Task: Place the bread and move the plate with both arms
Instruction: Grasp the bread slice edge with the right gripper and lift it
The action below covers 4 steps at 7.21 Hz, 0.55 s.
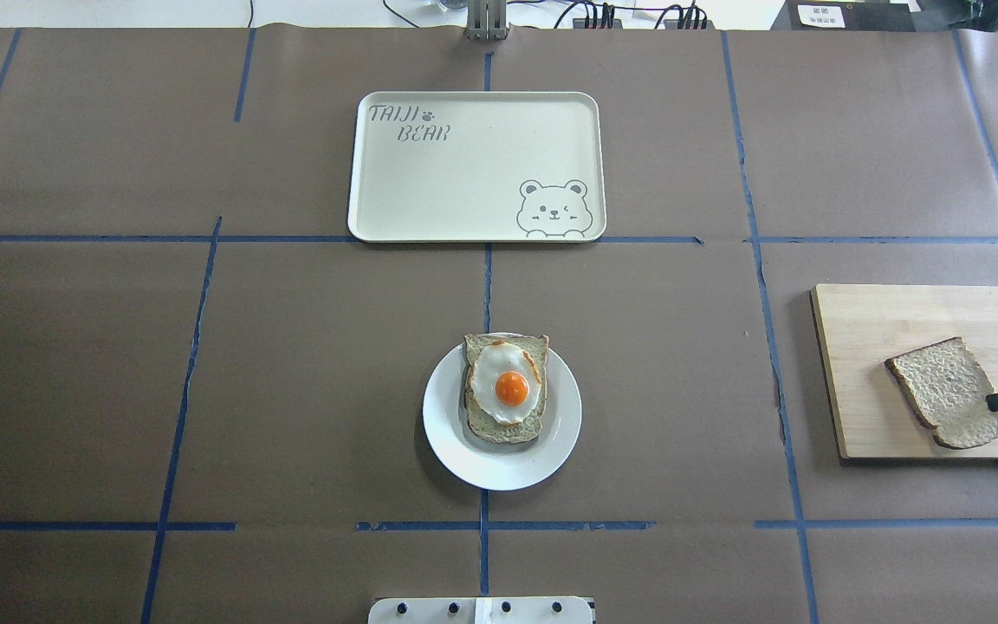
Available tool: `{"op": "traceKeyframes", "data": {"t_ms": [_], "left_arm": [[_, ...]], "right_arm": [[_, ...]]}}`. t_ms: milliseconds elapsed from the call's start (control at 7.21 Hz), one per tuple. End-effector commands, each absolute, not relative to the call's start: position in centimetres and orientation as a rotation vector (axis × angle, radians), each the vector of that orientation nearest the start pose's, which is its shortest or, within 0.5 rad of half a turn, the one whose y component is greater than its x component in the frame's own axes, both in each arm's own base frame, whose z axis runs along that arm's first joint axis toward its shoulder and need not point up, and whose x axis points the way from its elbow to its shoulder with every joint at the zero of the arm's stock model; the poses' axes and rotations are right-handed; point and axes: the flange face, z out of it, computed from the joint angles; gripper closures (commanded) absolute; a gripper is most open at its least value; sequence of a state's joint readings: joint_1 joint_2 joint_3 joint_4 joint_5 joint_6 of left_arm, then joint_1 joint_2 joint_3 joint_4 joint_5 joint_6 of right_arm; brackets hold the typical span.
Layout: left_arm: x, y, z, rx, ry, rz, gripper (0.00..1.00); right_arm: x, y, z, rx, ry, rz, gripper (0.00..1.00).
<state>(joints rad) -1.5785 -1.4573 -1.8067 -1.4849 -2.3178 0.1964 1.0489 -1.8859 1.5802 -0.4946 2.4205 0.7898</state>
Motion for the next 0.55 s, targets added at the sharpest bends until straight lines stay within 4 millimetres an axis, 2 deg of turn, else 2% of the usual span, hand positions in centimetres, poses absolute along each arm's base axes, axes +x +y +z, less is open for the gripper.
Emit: {"op": "traceKeyframes", "data": {"t_ms": [0, 139, 416], "left_arm": [[-6.9, -44.3, 60.7, 0.110, 0.741, 0.193, 0.00], [-6.9, -44.3, 60.6, 0.110, 0.741, 0.193, 0.00], [-6.9, -44.3, 60.7, 0.107, 0.741, 0.193, 0.00]], "right_arm": [[-12.2, -35.0, 61.5, 0.085, -1.183, -0.104, 1.00], [-12.6, -36.5, 57.0, 0.075, -1.236, -0.035, 1.00], [-15.6, -41.2, 50.3, 0.070, -1.319, 0.019, 1.00]]}}
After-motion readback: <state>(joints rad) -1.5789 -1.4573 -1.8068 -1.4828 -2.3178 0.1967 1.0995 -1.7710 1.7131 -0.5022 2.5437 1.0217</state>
